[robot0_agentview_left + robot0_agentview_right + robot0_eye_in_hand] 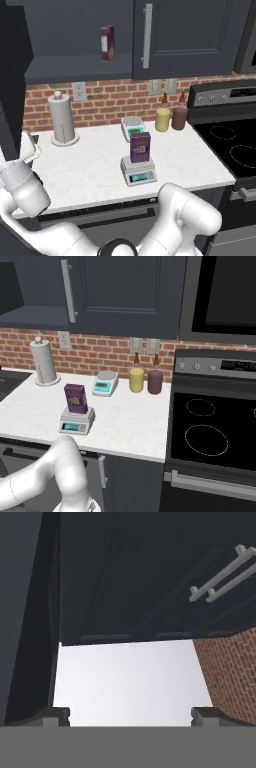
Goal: Pick the cereal and place it on the digital scale for weighing, and close the cabinet.
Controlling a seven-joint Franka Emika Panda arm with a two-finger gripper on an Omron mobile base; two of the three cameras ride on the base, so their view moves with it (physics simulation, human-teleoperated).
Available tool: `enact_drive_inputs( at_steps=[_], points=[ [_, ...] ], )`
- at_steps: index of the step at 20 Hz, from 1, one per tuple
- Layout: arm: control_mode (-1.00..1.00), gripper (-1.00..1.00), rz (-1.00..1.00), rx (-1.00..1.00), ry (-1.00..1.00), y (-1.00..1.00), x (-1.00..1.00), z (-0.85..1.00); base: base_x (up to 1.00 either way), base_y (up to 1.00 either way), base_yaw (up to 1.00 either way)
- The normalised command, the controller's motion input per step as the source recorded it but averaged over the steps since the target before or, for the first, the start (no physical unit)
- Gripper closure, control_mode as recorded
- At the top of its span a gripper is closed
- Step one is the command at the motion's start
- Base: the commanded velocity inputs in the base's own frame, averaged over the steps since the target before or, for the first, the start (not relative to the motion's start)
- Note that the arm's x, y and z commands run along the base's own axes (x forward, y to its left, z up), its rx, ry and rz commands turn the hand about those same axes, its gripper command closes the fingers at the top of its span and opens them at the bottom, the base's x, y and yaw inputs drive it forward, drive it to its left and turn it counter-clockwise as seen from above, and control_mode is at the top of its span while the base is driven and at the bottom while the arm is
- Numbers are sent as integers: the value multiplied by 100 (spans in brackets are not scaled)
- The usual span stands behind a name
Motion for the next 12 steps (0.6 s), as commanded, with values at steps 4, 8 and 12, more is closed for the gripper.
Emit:
enact_drive_inputs(
  at_steps=[4, 8, 12],
  points=[
    [-100, -100, -15, 34, -27, -55, -2, 43, 0, 0, 0],
    [-100, -100, -14, 32, -26, -50, 0, 48, 0, 0, 0],
    [-100, -100, -13, 32, -26, -50, 0, 50, 0, 0, 0]
  ],
)
